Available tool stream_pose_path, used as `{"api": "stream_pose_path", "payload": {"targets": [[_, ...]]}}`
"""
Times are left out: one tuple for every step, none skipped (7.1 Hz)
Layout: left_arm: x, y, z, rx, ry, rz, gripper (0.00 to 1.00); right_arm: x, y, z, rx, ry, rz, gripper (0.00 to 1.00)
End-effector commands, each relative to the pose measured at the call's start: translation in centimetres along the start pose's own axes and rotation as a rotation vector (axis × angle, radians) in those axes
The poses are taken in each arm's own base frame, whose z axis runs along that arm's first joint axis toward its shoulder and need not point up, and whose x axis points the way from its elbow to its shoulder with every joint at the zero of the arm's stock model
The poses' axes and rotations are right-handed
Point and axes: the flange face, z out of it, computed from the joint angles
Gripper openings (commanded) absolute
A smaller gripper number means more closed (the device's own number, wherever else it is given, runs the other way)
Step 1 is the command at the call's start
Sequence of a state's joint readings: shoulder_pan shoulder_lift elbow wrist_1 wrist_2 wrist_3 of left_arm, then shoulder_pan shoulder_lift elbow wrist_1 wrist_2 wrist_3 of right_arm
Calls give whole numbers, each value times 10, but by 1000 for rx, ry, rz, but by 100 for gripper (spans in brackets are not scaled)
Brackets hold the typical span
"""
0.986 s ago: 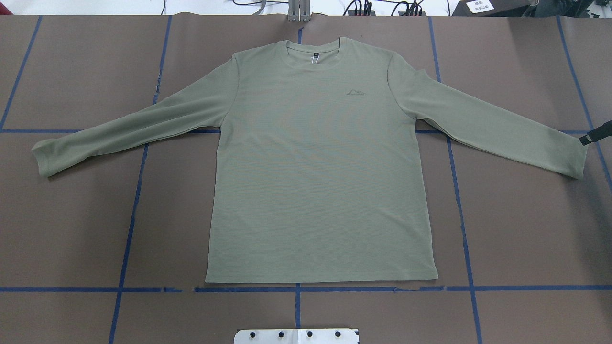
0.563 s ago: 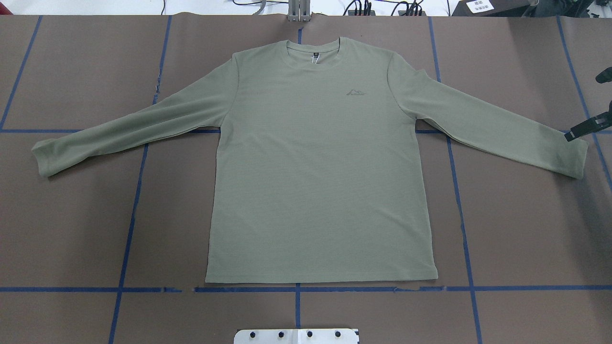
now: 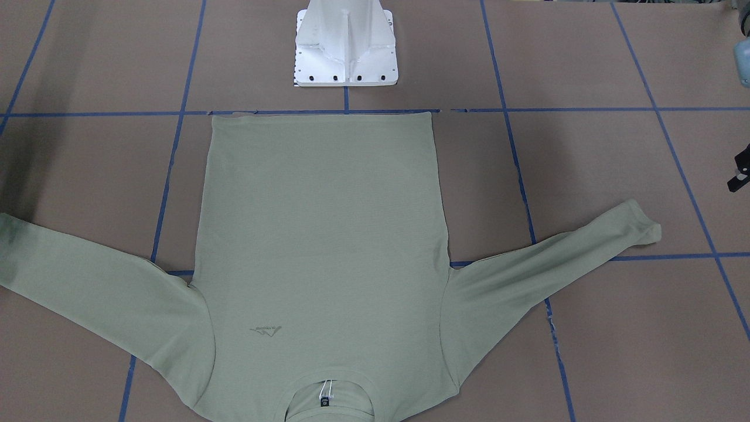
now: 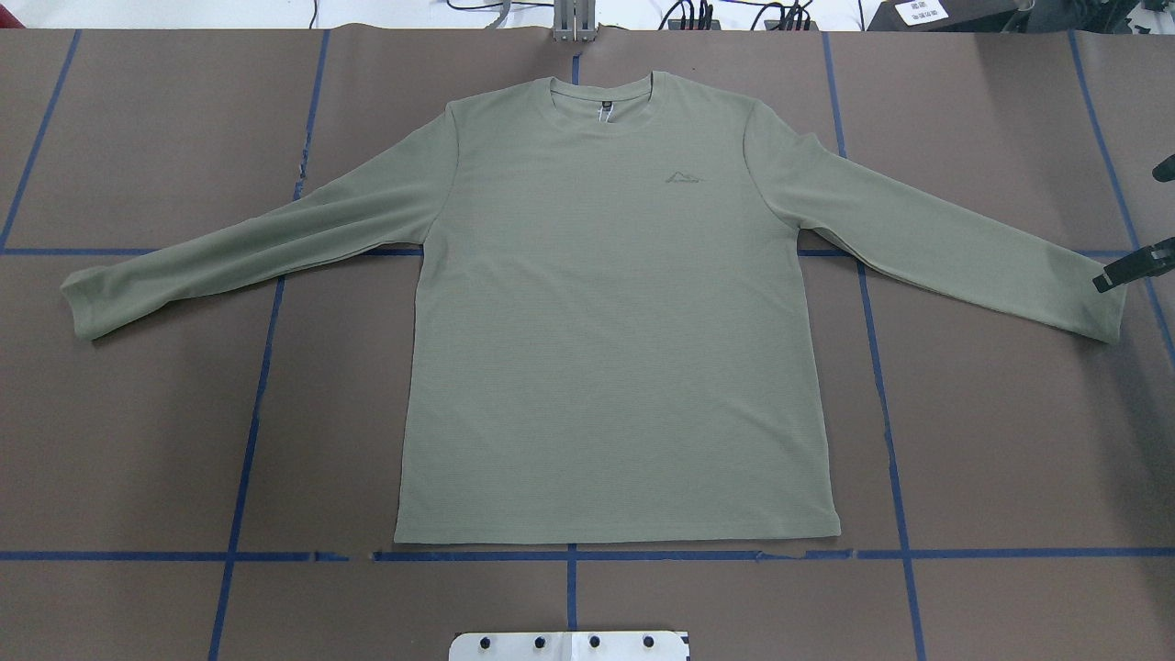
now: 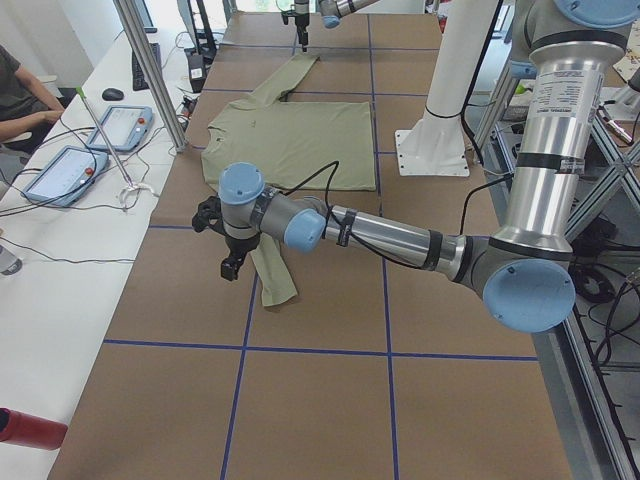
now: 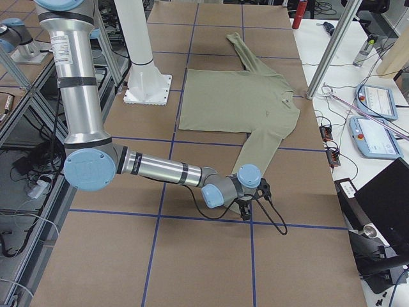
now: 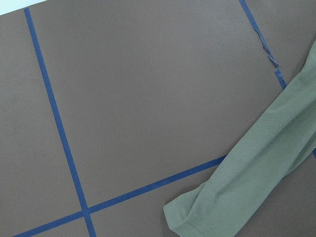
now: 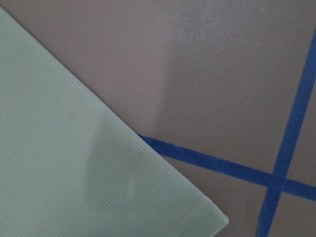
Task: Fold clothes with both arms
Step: 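Lower the right gripper onto the sleeve cuff and close on it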
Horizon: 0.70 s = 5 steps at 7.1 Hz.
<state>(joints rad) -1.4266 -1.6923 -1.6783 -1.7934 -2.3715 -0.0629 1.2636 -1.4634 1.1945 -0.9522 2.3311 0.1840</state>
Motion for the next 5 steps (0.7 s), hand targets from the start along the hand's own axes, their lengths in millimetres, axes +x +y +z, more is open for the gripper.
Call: {"api": "stream_pose_path", "payload": {"targets": [[1,0,-1,2,0,2,100,-5,5,7,-14,0,-4,100],[0,0,0,1,0,1,100,-9,2,9,-14,6,-12,100],[0,2,0,-2,1,0,100,-10,2,10,-16,9,-15,100],[1,1,-1,1,0,1,100,-13,0,12,-17,14,-21,100],[1,1,-1,1,0,-1,100,-16,-1,14,-21,12,-27,100]]}}
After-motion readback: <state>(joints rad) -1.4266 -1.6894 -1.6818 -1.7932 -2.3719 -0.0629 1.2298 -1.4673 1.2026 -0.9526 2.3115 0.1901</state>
